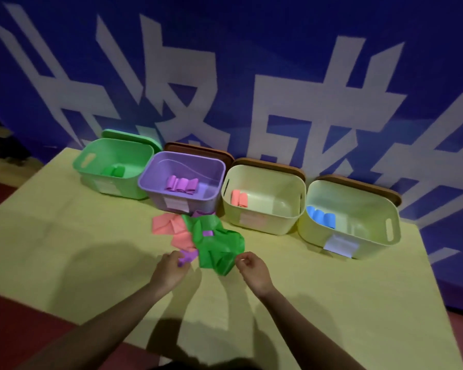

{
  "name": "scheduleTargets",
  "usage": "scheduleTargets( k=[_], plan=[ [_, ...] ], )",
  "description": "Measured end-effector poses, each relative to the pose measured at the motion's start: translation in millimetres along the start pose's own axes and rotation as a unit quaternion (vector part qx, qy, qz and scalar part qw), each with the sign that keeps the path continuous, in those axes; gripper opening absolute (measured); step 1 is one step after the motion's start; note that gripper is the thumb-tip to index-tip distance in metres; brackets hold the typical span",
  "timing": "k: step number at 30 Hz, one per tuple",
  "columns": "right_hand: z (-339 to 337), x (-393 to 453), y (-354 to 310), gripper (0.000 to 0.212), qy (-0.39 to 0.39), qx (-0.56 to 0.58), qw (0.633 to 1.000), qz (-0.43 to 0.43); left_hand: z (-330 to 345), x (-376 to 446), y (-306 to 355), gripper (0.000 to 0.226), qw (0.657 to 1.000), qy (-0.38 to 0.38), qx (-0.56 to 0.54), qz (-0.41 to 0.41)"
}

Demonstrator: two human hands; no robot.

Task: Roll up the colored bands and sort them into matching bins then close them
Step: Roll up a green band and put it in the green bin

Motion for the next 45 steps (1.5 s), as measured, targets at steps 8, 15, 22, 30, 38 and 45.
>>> scheduleTargets(
  k=[8,15,22,30,38,45],
  plan=[
    [68,39,-22,0.04,0.031,-0.138,0.989,0.031,-52,-19,-7,0.053,0.999,-0.044,0.012,-0.01],
    [78,44,-8,0.021,0.141,-0.14,0.973,0.117,-60,7,-3,0.036,0.983,-0.157,0.083,0.049],
    [73,32,-10,0.017,0.182,-0.113,0.969,0.122,-59,29,5,0.029,0.951,-0.224,0.186,0.104],
    [44,2,-72,0.021,0.403,0.165,0.897,-0.07,-69,32,8,0.031,0.975,-0.205,0.045,0.079],
    [16,-35,-185,0.009,0.328,0.343,0.857,-0.199,-103,9,58,0.024,0.969,-0.152,-0.126,0.146],
    [21,-49,-233,0.01,0.268,0.376,0.857,-0.226,-112,-5,40,0.032,0.953,-0.194,0.051,0.226]
  ],
)
Point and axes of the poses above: each hand's wrist, its own x-axis towards the middle knuckle, its own z-axis out of the palm, y = z × x, the point moved 2 cm from there along x, towards the middle knuckle, and after that the axes turned 6 degrees about -y, right-handed, at the moved point
